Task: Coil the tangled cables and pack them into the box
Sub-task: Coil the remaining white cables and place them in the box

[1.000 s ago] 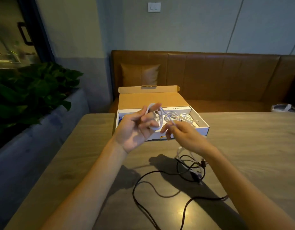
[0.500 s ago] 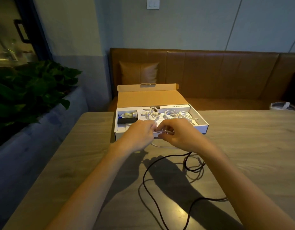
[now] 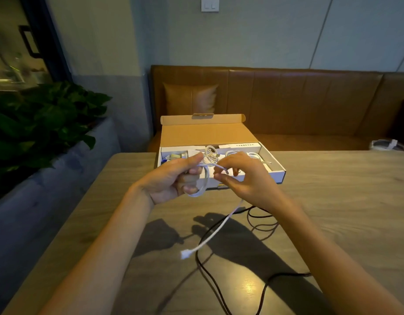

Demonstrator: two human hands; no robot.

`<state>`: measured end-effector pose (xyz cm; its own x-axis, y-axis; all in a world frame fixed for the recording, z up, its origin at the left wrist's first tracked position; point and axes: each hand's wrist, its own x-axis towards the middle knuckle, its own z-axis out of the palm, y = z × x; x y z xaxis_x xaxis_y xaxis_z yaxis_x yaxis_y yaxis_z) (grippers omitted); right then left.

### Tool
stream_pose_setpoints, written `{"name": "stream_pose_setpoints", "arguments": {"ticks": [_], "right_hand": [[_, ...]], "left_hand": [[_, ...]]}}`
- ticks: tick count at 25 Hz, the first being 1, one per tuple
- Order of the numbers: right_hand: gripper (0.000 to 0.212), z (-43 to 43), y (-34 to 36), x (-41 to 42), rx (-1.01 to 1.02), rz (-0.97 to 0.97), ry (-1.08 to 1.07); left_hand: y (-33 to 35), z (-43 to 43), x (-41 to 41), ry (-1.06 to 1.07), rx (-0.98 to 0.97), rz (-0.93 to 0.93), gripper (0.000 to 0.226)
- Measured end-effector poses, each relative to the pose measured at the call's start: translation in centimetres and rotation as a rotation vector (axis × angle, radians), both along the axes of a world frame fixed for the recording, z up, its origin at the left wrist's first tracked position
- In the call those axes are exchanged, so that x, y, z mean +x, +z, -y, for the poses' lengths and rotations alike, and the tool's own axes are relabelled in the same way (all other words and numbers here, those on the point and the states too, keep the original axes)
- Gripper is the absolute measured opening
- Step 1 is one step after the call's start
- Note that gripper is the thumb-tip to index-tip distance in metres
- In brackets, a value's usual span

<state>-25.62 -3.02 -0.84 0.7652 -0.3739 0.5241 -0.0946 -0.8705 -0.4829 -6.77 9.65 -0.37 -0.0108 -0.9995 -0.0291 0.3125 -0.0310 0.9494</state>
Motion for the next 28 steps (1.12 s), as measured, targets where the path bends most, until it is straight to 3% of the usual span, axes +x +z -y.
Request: {"name": "stream_pose_setpoints", "arguments": {"ticks": [3, 7, 11, 15, 18, 21, 26, 28], "right_hand": [[0.025, 0.2, -0.4, 0.2, 0.09, 0.101, -0.103], [0.023, 0.7, -1.3, 0.7, 0.173, -0.113, -0.141], [0.026, 0.6, -1.3, 0.0, 0.199, -0.244, 0.009], [0.042, -0.8, -0.2, -0.4, 0.272, -0.351, 0.121], [0.045, -1.6, 0.5, -0.2, 0.341, -0.188, 0.123], [0.033, -2.7, 0.0, 0.4, 0.427, 0.011, 0.039], [0.03, -2.9, 0.2, 0.3, 0.81, 0.096, 0.127], [0.027, -3.2, 0.2, 0.5, 0.848, 0.081, 0.137]], "left_hand": [[0.0, 0.1, 0.0, 0.108, -0.007, -0.004, 0.028], [0.0, 0.4, -0.4, 0.183, -0.046, -0.244, 0.039], [-0.1, 0.9, -0.9, 0.232, -0.056, -0.426, 0.04], [0.2, 1.3, -1.4, 0.205, -0.079, -0.602, 0.038], [0.2, 1.3, -1.9, 0.215, -0.069, -0.636, 0.037], [-0.1, 1.2, -3.1, 0.255, -0.064, -0.668, 0.036], [0.3, 1.5, -3.8, 0.266, -0.181, -0.771, 0.036], [0.4, 1.7, -3.7, 0.286, -0.228, -0.805, 0.034]]}}
